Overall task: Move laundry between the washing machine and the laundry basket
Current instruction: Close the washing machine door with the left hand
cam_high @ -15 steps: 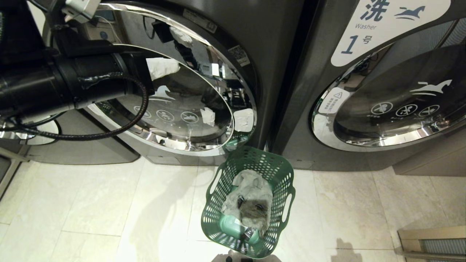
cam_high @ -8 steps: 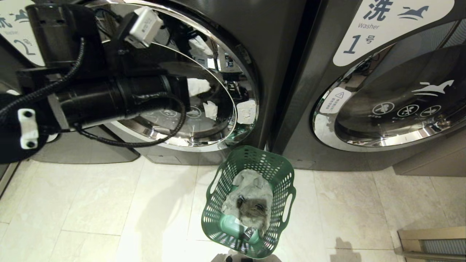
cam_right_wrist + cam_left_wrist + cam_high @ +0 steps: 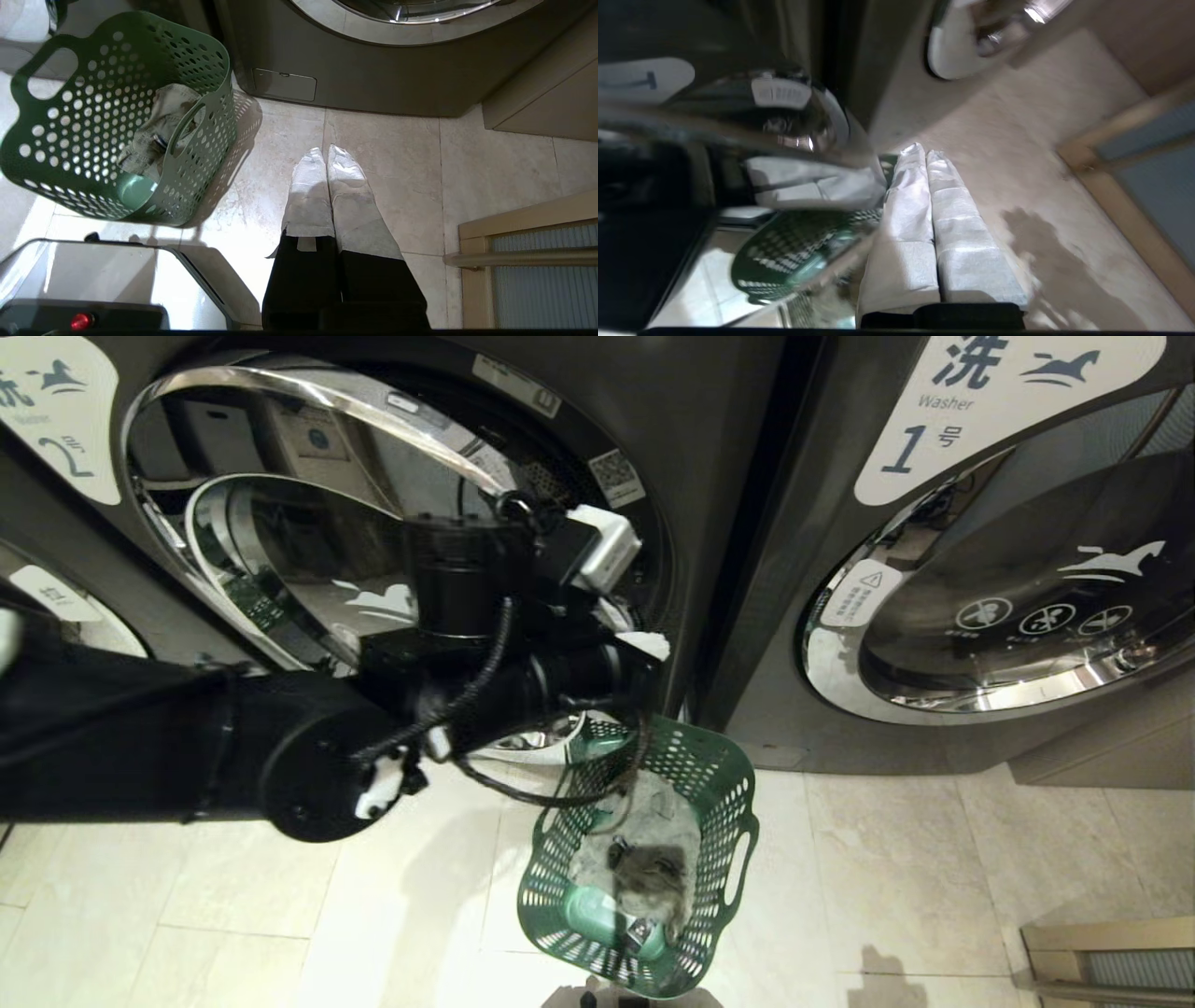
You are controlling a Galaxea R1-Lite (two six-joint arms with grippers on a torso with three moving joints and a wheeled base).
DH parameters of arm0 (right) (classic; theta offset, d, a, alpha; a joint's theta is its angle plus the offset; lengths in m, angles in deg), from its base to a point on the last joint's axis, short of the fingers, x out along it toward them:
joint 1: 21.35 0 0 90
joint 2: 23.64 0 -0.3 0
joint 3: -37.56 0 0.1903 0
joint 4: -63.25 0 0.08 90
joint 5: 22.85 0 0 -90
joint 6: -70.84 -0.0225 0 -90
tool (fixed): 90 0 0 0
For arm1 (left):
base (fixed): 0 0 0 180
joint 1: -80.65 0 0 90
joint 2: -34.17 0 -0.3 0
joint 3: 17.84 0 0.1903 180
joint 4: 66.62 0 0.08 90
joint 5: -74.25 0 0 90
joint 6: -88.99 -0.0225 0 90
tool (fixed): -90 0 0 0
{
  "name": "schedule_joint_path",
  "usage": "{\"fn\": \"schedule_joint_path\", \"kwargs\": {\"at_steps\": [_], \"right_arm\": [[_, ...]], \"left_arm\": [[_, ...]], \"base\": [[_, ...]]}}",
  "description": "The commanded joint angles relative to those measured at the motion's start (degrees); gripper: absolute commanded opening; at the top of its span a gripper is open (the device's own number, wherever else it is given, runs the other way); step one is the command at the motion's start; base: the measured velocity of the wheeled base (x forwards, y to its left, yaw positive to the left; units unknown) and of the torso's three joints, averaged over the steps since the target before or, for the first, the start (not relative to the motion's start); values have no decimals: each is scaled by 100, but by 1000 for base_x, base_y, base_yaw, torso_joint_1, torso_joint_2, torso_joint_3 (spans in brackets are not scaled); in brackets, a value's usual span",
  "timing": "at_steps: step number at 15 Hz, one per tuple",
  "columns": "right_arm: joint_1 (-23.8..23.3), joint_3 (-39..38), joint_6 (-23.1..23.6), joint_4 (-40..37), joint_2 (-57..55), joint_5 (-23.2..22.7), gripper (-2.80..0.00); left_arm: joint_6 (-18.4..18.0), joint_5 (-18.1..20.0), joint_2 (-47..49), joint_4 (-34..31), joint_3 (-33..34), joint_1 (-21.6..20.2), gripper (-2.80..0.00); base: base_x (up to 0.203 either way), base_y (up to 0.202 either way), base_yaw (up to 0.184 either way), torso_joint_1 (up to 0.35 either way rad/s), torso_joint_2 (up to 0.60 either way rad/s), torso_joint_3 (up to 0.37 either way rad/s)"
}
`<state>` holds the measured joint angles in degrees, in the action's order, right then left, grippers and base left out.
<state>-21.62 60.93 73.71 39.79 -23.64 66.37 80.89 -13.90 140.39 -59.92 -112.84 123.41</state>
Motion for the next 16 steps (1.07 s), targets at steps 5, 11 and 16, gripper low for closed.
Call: {"fn": "schedule_joint_path", "kwargs": {"at_steps": [5, 11, 16], "right_arm": [[0, 0, -15, 1, -9, -2, -280], [0, 0, -24, 1, -9, -2, -280], [0, 0, -24, 1, -9, 7, -280]], "left_arm": [[-174, -957, 583, 557, 95, 199, -280], [-377, -1451, 971, 1361, 88, 92, -280], [-367, -1440, 1226, 1401, -316, -185, -280]], "base": [[0, 0, 0, 0, 0, 0], [0, 0, 0, 0, 0, 0], [0, 0, 0, 0, 0, 0]]}}
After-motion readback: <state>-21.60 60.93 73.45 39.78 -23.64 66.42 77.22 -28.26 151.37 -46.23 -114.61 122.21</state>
